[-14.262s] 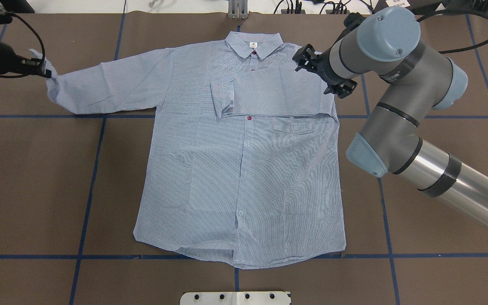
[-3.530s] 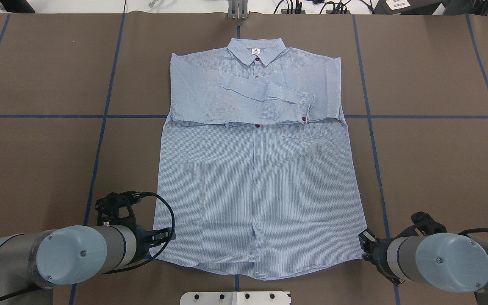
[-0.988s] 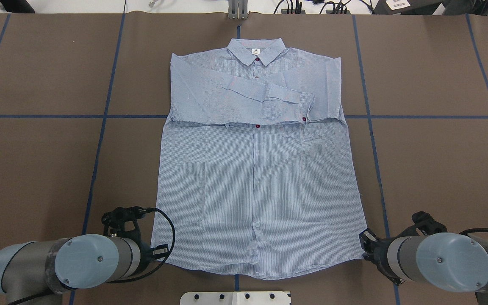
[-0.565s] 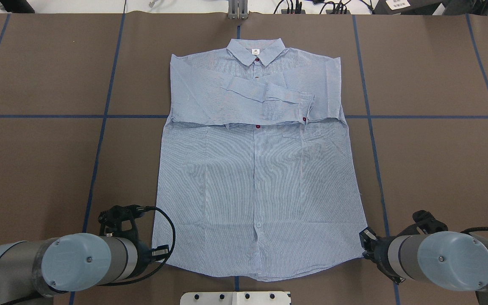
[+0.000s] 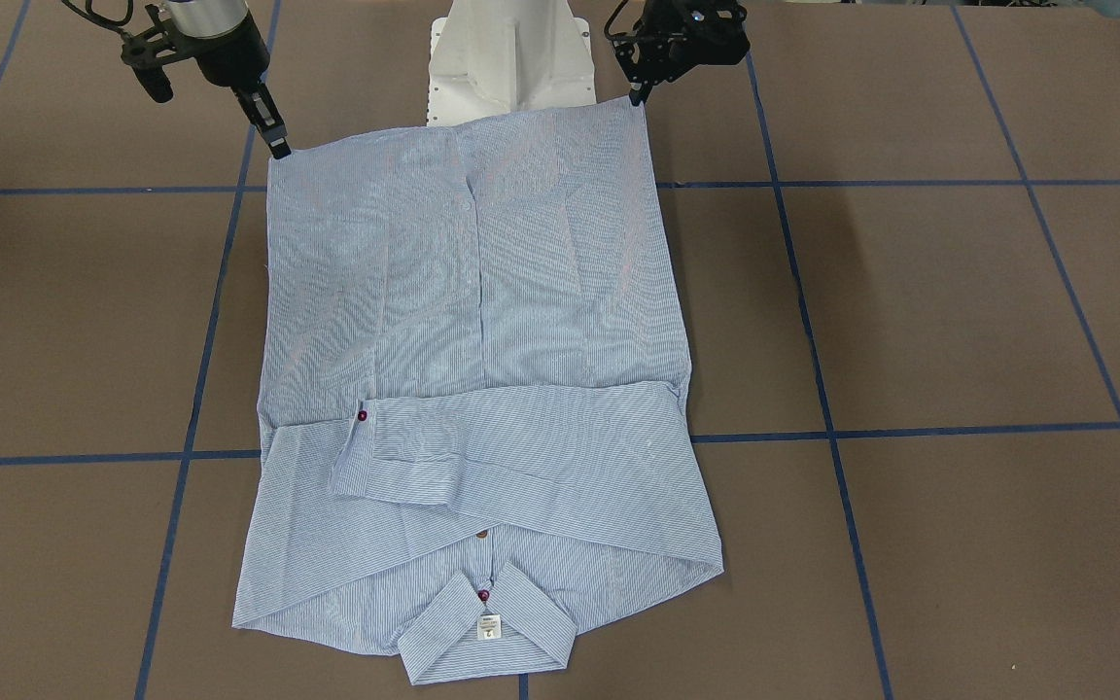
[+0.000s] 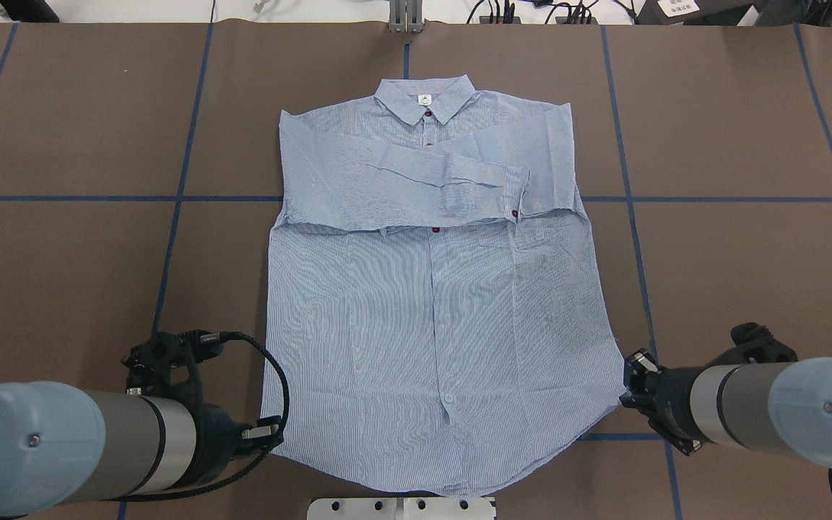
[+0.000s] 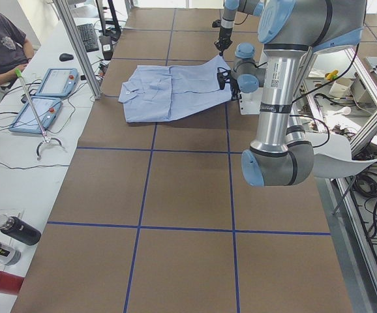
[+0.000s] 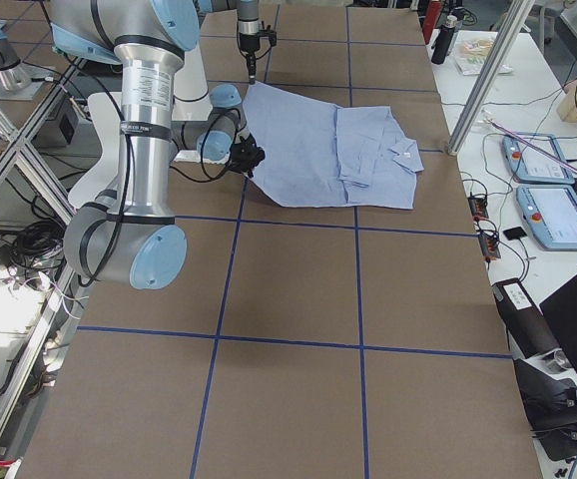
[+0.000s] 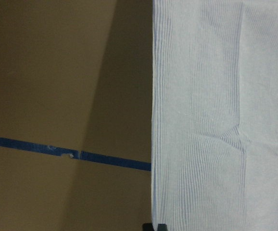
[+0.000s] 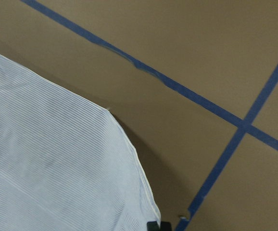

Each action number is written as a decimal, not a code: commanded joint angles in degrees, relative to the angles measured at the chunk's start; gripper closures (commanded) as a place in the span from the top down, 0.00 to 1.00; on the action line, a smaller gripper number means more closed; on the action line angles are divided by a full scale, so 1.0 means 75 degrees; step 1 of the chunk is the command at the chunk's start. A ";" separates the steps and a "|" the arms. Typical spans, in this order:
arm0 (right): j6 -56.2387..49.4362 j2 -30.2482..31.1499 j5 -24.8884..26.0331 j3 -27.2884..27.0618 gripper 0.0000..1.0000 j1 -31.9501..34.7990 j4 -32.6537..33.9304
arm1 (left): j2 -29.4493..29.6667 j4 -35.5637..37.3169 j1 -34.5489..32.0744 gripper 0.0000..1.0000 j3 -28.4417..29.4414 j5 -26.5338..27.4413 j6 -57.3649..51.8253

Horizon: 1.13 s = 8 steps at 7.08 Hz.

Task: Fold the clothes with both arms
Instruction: 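Lift both hem corners and fold them toward the collar with both grippers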

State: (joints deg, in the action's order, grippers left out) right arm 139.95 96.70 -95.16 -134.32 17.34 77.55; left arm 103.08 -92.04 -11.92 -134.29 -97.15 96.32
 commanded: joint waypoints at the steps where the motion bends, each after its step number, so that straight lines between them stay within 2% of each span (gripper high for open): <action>1: -0.0236 -0.0643 -0.1297 0.0014 0.00 0.1793 0.0043 | 0.0504 0.0003 -0.1087 0.00 -0.0061 -0.0019 -0.0022; 2: -0.0307 -0.0845 -0.1432 0.0154 0.00 0.2359 0.0101 | 0.0947 -0.0044 -0.1871 0.00 0.0299 -0.0031 -0.0092; 3: -0.0308 -0.1485 -0.1386 0.0318 0.00 0.2863 0.0693 | 0.1404 -0.0102 -0.2540 0.00 0.0906 -0.0170 -0.0104; 4: -0.0308 -0.2408 -0.1305 0.0575 0.00 0.3251 0.1732 | 0.1513 -0.0555 -0.3115 0.00 0.1365 -0.0287 -0.0104; 5: -0.0308 -0.3009 -0.1269 0.0833 0.00 0.3754 0.2299 | 0.1514 -0.0885 -0.3643 0.00 0.1752 -0.0521 -0.0104; 8: -0.0157 -0.3878 -0.0194 0.1874 0.00 0.4204 0.2469 | 0.1688 -0.0946 -0.4280 0.00 0.2164 -0.0558 -0.0081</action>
State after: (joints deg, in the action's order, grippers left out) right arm 138.13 70.67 -99.87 -124.04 47.97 95.72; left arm 114.89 -98.98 -42.59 -119.68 -101.25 95.66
